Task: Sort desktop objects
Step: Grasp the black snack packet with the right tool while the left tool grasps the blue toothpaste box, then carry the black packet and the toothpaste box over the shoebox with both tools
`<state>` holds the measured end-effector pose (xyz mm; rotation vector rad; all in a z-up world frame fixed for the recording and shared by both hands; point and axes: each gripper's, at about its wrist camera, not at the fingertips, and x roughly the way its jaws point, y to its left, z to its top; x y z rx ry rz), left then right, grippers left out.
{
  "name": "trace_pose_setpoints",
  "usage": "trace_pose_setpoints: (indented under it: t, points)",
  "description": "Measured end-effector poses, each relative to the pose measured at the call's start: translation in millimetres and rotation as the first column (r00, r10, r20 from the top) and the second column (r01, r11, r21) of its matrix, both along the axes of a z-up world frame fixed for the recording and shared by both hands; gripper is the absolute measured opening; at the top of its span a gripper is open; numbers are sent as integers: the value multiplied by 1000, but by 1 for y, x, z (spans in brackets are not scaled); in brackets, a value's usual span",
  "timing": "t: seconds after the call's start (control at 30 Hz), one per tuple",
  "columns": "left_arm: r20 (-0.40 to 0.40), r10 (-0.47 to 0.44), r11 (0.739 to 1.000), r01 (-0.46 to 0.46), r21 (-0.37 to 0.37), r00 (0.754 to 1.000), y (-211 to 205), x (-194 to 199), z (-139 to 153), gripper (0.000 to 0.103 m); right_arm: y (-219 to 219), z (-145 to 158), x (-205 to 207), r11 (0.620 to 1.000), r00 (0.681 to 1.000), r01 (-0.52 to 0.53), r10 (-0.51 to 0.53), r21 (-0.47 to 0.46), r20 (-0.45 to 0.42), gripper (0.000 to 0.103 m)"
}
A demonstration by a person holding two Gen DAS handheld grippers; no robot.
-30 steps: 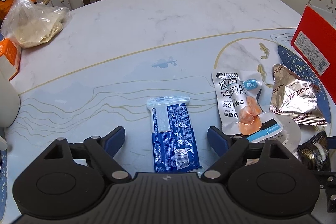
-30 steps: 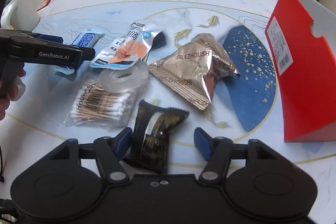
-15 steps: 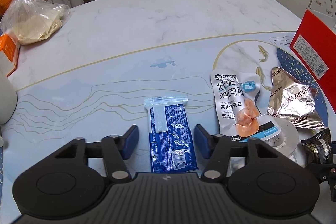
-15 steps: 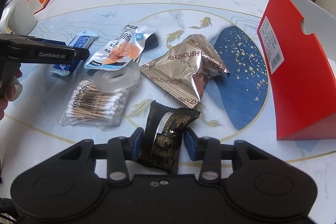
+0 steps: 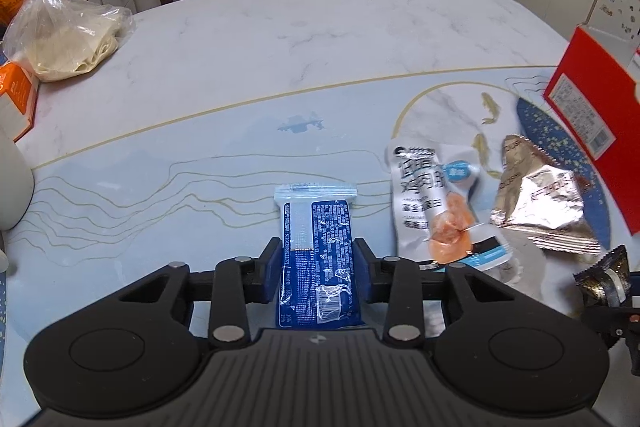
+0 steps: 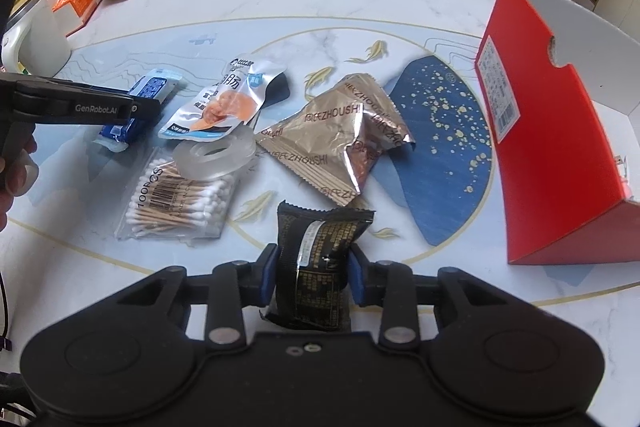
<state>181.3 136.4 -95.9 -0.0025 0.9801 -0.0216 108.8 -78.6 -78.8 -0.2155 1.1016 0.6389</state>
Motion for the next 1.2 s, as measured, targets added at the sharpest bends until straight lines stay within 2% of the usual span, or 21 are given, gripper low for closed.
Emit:
trace_pose_setpoints:
  t: [0.63, 1.2]
  points:
    - [29, -65, 997, 67, -45, 997, -44, -17, 44, 36, -35, 33, -2, 997, 1000, 9, -11, 76, 22, 33]
    - [53, -169, 983, 173, -65, 984, -103, -22, 75, 36, -89, 74, 6, 989, 995, 11, -25, 147, 96, 33]
